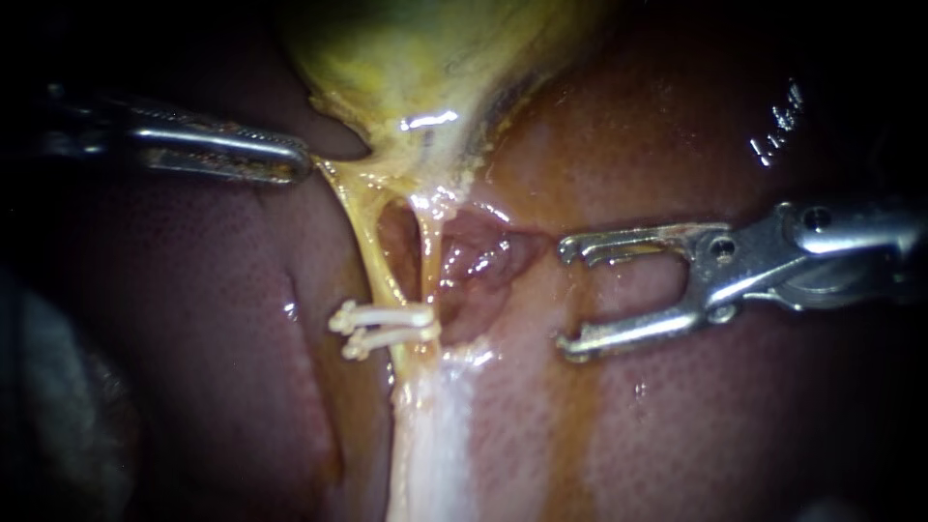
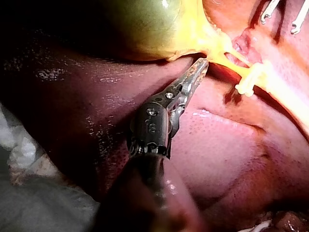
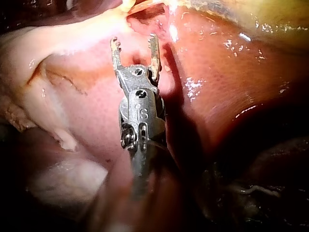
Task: Going back second clip left tube
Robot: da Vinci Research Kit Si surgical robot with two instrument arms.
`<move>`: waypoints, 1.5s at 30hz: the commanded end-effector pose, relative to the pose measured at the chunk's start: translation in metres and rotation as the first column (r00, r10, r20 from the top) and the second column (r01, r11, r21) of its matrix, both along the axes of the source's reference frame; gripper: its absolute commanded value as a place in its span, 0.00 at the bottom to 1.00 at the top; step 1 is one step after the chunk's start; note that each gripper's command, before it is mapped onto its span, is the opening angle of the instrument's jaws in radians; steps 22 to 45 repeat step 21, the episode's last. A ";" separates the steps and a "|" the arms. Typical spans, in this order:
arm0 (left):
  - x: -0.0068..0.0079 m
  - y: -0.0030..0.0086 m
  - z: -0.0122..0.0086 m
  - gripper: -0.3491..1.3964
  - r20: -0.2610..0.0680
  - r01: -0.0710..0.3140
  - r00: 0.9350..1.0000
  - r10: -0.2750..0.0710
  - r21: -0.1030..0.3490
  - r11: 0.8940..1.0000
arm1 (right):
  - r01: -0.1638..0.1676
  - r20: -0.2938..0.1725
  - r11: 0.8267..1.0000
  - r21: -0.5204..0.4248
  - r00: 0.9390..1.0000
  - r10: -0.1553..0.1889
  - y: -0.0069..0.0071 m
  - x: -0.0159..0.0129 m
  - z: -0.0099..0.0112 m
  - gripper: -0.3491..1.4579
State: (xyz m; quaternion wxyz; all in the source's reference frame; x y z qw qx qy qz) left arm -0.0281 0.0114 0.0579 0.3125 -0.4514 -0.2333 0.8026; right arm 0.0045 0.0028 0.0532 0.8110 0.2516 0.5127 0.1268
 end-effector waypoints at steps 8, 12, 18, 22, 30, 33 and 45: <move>-0.0023 -0.0016 0.0034 0.00 0.006 -0.005 1.000 0.005 0.019 1.000 | 0.001 -0.001 1.000 0.001 1.000 -0.001 0.0001 -0.0003 -0.0002 0.47; -0.0029 -0.0020 0.0038 0.00 0.008 -0.009 1.000 0.009 0.019 1.000 | 0.002 -0.001 1.000 0.001 1.000 -0.002 0.0000 -0.0004 -0.0002 0.47; -0.0029 -0.0020 0.0038 0.00 0.009 -0.011 1.000 0.011 0.019 1.000 | 0.002 -0.002 1.000 0.002 1.000 -0.002 0.0001 -0.0005 -0.0004 0.47; -0.0028 -0.0019 0.0037 0.00 0.010 -0.012 1.000 0.012 0.019 1.000 | 0.002 -0.002 1.000 0.003 1.000 -0.002 0.0001 -0.0004 -0.0006 0.47; -0.0028 -0.0019 0.0037 0.00 0.010 -0.012 1.000 0.012 0.019 1.000 | 0.002 -0.002 1.000 0.003 1.000 -0.002 0.0001 -0.0004 -0.0006 0.47; -0.0028 -0.0019 0.0037 0.00 0.010 -0.012 1.000 0.012 0.019 1.000 | 0.002 -0.002 1.000 0.003 1.000 -0.002 0.0001 -0.0004 -0.0006 0.47; -0.0028 -0.0019 0.0037 0.00 0.010 -0.012 1.000 0.012 0.019 1.000 | 0.002 -0.002 1.000 0.003 1.000 -0.002 0.0001 -0.0004 -0.0006 0.47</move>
